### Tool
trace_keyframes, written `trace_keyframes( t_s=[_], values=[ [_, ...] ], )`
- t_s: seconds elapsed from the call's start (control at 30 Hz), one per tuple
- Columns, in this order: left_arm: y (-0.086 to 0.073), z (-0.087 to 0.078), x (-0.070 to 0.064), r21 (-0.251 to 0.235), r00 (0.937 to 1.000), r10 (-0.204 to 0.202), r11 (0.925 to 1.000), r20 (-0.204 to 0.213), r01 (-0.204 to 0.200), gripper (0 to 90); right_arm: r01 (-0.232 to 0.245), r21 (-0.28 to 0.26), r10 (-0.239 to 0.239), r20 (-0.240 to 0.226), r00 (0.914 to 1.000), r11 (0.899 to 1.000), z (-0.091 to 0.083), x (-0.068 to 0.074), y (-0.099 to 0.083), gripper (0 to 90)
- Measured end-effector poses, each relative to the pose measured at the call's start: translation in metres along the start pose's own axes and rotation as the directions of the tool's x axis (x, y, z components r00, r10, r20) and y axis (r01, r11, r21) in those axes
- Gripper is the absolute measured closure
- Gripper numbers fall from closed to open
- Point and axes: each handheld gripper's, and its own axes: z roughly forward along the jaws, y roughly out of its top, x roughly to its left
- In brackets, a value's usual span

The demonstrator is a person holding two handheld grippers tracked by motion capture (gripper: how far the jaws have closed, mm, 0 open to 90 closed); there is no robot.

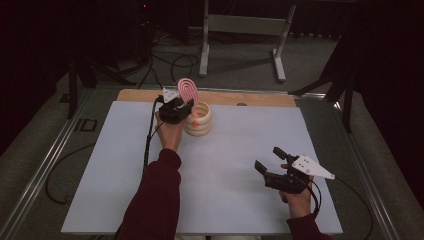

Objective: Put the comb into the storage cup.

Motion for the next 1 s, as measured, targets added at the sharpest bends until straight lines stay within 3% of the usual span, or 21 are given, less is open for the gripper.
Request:
trace_keyframes(
  t_s=[0.63,1.0],
  values=[
    [-0.0038,-0.0002,0.005,0.005,0.9999,-0.015,0.9999,0.002,0.015,56.9,0.001,-0.001,-0.001,0.0,1.0,1.0,-0.0003,-0.0001,0.0002,13.6],
    [-0.0068,-0.0001,0.008,0.017,0.9997,-0.022,0.9996,-0.004,0.022,50.5,0.002,-0.002,-0.002,0.001,1.0,1.0,-0.0003,-0.0002,0.0002,13.6]
  ],
)
